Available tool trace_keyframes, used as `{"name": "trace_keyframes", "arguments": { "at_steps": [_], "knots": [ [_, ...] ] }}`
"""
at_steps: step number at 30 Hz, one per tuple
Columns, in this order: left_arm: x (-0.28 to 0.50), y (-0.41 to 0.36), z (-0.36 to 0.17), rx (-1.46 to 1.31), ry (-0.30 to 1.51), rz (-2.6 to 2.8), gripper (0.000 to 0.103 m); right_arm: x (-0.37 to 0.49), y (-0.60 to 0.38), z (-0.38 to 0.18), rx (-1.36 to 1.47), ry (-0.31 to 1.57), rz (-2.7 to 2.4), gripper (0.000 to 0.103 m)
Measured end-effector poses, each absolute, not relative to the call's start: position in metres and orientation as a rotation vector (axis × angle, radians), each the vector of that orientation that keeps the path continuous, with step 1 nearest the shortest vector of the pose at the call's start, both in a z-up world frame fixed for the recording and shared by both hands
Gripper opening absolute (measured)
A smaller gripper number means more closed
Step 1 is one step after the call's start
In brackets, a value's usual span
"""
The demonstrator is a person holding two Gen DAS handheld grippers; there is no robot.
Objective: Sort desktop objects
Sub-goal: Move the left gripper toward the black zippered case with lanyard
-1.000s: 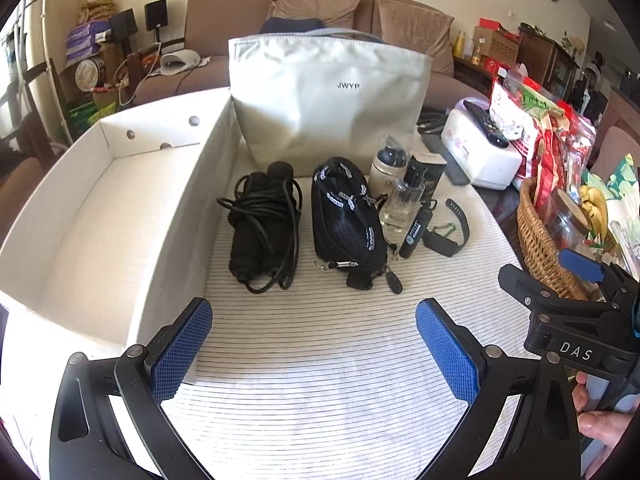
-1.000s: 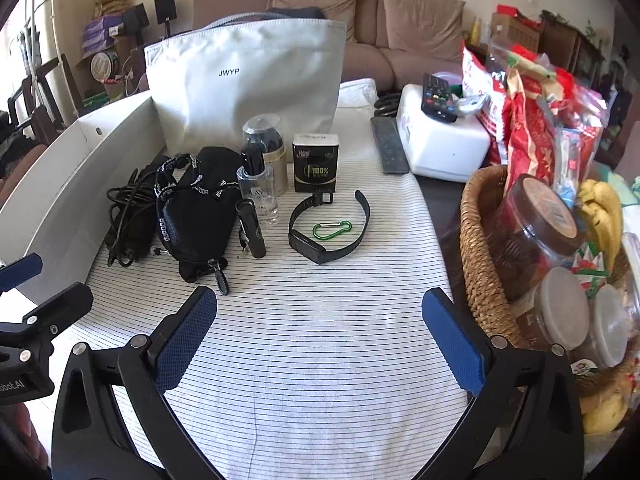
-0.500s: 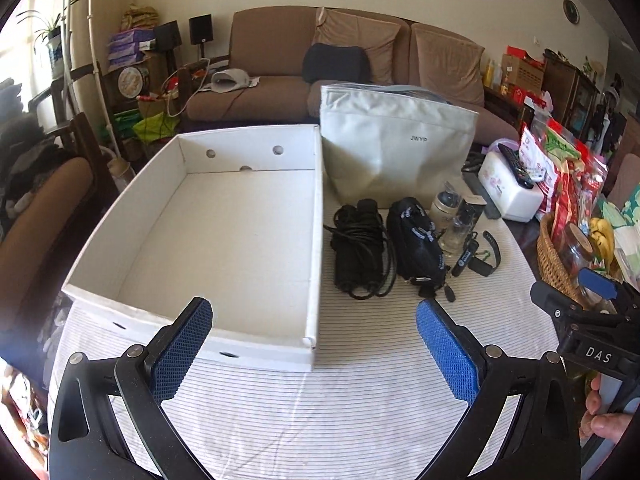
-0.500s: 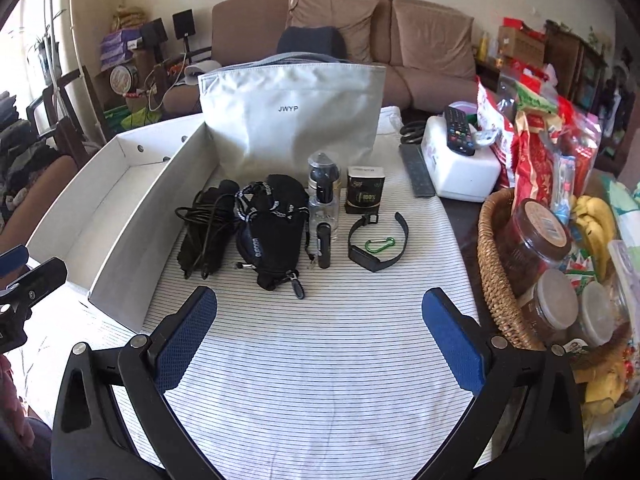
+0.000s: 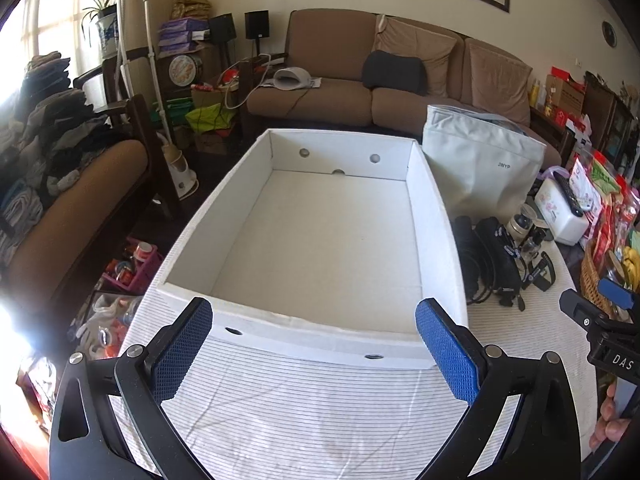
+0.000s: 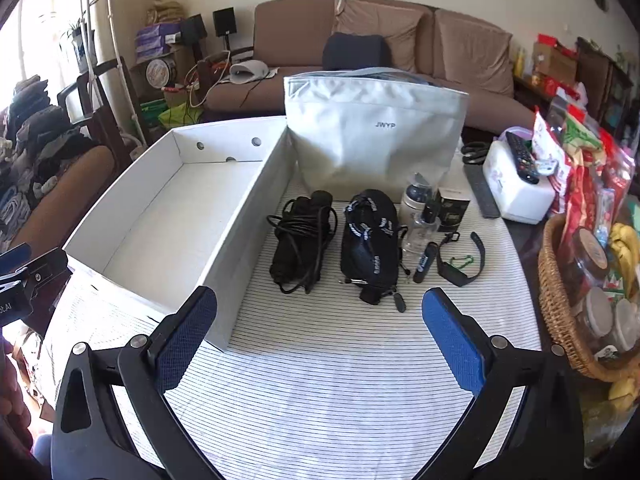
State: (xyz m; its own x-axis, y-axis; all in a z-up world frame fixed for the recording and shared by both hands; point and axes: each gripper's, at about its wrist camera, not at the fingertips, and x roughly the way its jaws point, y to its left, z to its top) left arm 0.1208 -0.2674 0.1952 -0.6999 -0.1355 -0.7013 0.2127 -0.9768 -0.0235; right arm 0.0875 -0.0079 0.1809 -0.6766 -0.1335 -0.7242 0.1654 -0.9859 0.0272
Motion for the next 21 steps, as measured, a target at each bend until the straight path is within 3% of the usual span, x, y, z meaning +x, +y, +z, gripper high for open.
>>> {"name": "trace_keyframes", "arguments": {
  "at_steps": [10,21],
  "knots": [
    [0.118,-0.295,0.182,1.138,0.176,-2.707,0.103,0.082,-0.058,0.172,1.175,0.070,-2.679,0.103],
    [0.101,-0.216,0.179,1.179,0.132,-2.838,0.103,0.071,0.014,0.161,1.225,0.050,-2.750,0.103]
  ]
}}
